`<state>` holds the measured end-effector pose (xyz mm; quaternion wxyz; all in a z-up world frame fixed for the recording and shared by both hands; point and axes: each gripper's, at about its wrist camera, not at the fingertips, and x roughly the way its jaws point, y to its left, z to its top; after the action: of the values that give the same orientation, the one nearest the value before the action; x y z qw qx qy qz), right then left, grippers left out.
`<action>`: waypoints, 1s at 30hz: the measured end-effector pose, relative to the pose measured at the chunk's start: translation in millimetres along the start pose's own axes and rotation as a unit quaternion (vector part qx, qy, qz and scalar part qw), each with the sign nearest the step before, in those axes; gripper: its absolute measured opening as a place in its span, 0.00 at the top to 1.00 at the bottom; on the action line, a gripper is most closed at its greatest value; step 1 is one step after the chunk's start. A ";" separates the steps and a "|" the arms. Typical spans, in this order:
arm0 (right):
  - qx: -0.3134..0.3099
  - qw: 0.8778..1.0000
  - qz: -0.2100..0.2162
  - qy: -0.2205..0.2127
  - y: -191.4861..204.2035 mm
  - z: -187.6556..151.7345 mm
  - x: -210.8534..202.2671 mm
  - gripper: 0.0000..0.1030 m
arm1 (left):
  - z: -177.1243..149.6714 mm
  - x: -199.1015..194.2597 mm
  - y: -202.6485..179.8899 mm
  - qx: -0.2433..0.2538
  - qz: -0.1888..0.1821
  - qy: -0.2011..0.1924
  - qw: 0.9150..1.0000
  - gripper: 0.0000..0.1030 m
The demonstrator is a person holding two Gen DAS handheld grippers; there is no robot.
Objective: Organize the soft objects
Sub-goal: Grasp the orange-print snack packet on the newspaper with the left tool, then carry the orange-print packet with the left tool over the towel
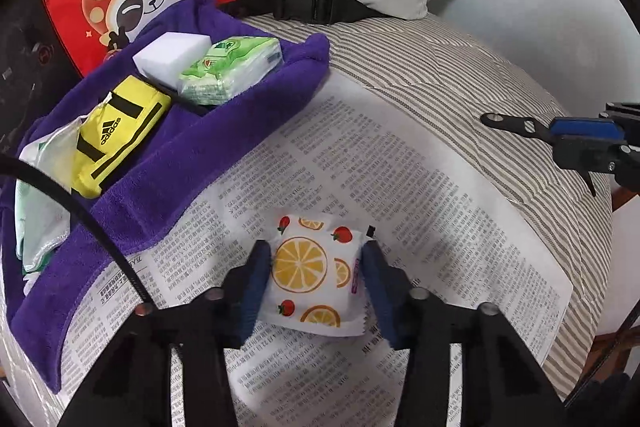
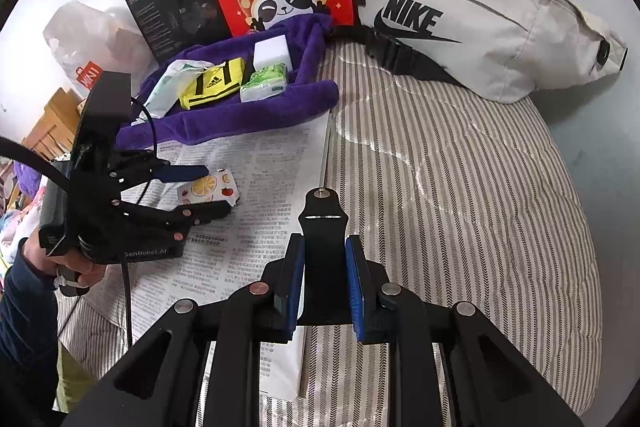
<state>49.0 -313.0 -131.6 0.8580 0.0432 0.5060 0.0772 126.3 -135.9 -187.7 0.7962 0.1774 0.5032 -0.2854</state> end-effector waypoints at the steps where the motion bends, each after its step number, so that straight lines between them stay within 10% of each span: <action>1: -0.001 1.000 0.001 0.000 1.0 0.4 -0.1 0.80 | -1.3 -0.9 0.6 -0.002 -0.001 0.000 1.000 0.60; 30: -0.072 0.995 0.066 -0.001 87.2 22.6 33.3 0.80 | -105.2 -75.9 103.4 -0.212 0.047 -0.019 0.976 0.62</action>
<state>76.8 -221.2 -136.0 0.8525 0.0150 0.4941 0.1700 93.0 25.1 -165.0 0.8374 0.0231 0.5283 -0.1381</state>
